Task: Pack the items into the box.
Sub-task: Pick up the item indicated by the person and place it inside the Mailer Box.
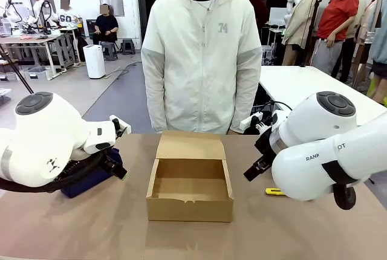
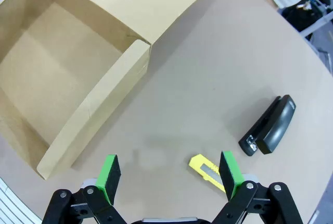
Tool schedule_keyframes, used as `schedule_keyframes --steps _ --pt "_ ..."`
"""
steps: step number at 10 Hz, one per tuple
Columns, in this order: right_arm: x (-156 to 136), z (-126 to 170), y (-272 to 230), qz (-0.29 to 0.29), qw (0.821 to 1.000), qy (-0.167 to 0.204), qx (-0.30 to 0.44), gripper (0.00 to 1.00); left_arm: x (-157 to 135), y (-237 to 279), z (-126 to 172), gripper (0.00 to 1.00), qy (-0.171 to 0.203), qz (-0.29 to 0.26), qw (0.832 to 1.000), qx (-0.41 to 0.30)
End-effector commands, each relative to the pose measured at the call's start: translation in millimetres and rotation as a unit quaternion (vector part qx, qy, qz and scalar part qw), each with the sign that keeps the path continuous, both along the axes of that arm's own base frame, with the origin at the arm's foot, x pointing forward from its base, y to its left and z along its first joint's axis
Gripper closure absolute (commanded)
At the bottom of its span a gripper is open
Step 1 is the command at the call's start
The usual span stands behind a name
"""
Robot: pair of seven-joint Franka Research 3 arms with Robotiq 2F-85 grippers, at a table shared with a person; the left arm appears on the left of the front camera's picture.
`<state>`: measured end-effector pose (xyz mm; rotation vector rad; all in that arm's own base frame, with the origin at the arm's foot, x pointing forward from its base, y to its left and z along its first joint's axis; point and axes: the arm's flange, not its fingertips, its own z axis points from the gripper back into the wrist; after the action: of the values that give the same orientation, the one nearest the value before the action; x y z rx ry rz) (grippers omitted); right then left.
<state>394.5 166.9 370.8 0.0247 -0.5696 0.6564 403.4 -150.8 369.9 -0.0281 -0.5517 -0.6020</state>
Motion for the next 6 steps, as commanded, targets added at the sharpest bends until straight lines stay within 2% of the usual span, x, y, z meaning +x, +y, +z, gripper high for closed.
schedule_keyframes --steps 1,4,5,6 --pt "0.0 0.0 0.0 0.000 1.000 0.000 0.000 0.00 0.0 0.0 0.2 0.00 0.000 0.000 1.000 0.000" --pt "0.0 0.0 0.0 0.000 1.000 0.000 0.000 0.00 0.0 0.0 0.0 0.00 0.000 0.000 1.000 0.000" --pt "-2.5 25.0 -1.2 0.013 0.998 0.041 0.037 0.00 -11.8 5.2 23.0 0.00 0.028 -0.024 0.998 -0.042" --pt "-9.6 58.8 -5.0 -0.032 0.994 0.063 0.083 0.00 -23.3 10.1 52.1 0.00 0.079 -0.032 0.992 -0.098"
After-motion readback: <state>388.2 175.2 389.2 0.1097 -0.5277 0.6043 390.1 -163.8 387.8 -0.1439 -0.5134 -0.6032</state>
